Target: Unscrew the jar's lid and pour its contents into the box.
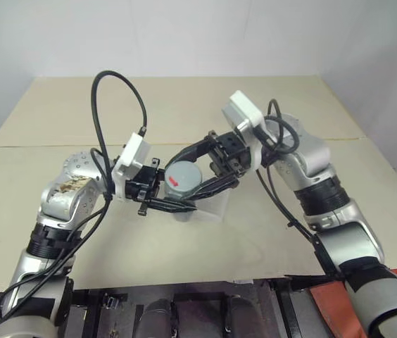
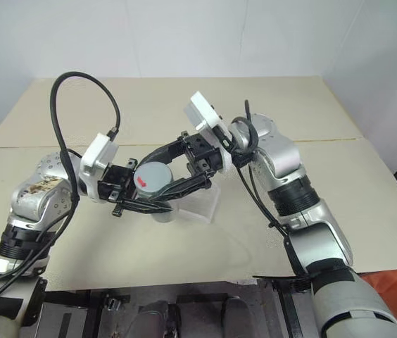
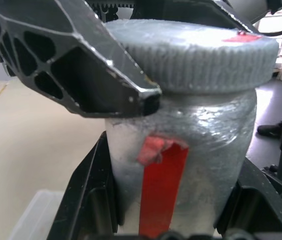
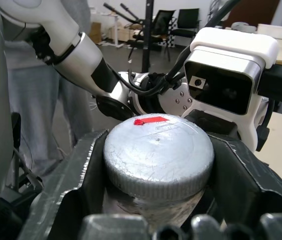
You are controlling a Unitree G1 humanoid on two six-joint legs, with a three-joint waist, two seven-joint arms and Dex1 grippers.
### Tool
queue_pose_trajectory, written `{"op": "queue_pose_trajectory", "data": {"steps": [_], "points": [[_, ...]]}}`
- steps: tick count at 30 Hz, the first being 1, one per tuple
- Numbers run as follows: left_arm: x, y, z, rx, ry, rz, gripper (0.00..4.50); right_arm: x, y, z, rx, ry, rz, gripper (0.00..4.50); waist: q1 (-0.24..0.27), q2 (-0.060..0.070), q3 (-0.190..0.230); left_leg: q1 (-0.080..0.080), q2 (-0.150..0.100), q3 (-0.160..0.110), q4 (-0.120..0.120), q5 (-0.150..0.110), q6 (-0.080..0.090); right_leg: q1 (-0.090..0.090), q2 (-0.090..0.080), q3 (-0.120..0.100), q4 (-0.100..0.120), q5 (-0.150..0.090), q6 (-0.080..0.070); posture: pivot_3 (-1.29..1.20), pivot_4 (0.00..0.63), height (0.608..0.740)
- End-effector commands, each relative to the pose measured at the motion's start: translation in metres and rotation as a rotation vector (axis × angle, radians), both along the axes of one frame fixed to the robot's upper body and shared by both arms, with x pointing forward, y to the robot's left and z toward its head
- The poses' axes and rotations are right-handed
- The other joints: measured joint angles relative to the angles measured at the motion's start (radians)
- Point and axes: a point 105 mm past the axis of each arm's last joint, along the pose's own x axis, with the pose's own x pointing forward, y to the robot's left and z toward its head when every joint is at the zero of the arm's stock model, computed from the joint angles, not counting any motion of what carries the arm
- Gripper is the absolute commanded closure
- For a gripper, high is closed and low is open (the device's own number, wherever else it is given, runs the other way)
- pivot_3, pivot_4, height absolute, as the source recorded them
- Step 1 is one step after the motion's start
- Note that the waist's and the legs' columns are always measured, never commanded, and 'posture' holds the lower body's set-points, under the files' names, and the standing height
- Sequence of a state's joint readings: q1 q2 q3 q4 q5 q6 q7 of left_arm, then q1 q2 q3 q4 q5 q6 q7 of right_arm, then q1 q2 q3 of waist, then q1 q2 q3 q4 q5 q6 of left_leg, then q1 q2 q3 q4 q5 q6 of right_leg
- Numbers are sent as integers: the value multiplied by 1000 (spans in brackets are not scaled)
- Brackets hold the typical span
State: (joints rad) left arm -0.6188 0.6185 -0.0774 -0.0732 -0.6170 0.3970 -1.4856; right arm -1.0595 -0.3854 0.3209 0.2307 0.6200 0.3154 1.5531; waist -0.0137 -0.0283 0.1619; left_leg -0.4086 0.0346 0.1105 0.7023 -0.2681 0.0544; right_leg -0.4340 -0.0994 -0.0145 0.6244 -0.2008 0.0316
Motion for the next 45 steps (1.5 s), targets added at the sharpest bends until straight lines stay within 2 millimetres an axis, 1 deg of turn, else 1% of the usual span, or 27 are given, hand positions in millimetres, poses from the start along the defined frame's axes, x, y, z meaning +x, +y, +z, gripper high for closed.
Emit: {"op": "queue_pose_trajectory", "data": {"steps": [1,2,4,7,9,13,16,18,21,24,26,29,31,34,40,43,45], "points": [[1,3,9,-52,-36,42,2570,-1,-14,9,56,-59,-71,158,6,0,0,-2,0,0,1,1,-2,-2,0,0,0,0,0,0,150,740],[4,6,9,-61,-28,71,2570,0,-20,10,74,-56,-124,35,11,0,0,-4,0,0,2,2,-4,-2,0,-1,0,0,0,0,150,740],[8,10,8,-71,-23,117,2570,0,-31,11,109,-48,-213,35,17,0,0,-6,0,-1,3,3,-5,-4,-1,-2,0,0,0,0,150,740],[16,19,7,-87,-12,189,2570,-5,-49,15,161,-46,-362,35,21,0,0,-7,-1,0,3,3,-5,-4,-2,-1,1,0,0,0,150,740],[22,22,5,-94,-14,221,2570,-9,-52,17,178,-39,-438,35,20,0,0,-7,-1,0,3,3,-6,-5,-2,-1,1,0,0,0,150,740],[31,21,5,-106,-14,245,2570,-15,-37,19,183,-27,-541,35,8,0,0,-5,0,0,3,2,-3,-5,-1,0,1,0,0,0,150,740],[32,15,4,-108,-13,225,2570,-15,-22,23,197,2,-585,35,4,0,0,-4,0,0,3,1,-2,-5,-1,0,1,0,0,0,150,740],[31,12,5,-111,-12,211,2570,-14,-13,21,192,9,-599,35,3,0,0,-4,0,0,3,1,-2,-5,-1,0,1,0,-1,0,150,740],[31,10,7,-117,-14,203,2570,-8,1,18,187,19,-635,35,2,0,0,-5,0,-1,3,1,-2,-5,0,-1,1,0,-1,0,150,740],[28,10,9,-120,-14,194,2570,6,11,15,180,28,-688,35,1,0,0,-6,-1,0,3,2,-3,-5,0,0,2,0,0,0,150,740],[27,10,9,-121,-14,191,2570,14,13,15,181,42,-719,35,1,0,0,-6,-1,0,3,2,-2,-5,0,-1,2,0,0,0,150,740],[27,12,10,-119,-15,191,2570,19,12,18,194,64,-732,35,3,0,0,-6,0,0,3,2,-2,-5,0,-1,2,0,0,0,150,740],[26,14,10,-116,-16,194,2570,22,6,21,206,72,-742,35,2,0,0,-6,0,-1,3,2,-3,-5,0,-1,2,0,0,0,150,740],[25,17,11,-112,-16,199,2570,26,-5,19,202,66,-771,35,2,0,0,-7,0,-1,3,2,-3,-5,0,-1,2,0,0,0,150,740],[23,26,12,-96,-22,200,2570,35,-39,19,207,56,-842,35,2,0,0,-6,0,-1,3,1,-1,-5,0,-1,2,0,0,0,150,740],[22,29,13,-86,-28,198,2570,39,-53,17,191,41,-885,35,1,0,0,-6,0,-1,3,0,-1,-5,0,-1,2,0,0,0,150,740],[22,30,14,-84,-31,196,2570,41,-59,17,185,35,-906,35,6,0,0,-6,-1,0,3,0,-1,-5,-1,-1,1,0,0,0,150,740]]}}
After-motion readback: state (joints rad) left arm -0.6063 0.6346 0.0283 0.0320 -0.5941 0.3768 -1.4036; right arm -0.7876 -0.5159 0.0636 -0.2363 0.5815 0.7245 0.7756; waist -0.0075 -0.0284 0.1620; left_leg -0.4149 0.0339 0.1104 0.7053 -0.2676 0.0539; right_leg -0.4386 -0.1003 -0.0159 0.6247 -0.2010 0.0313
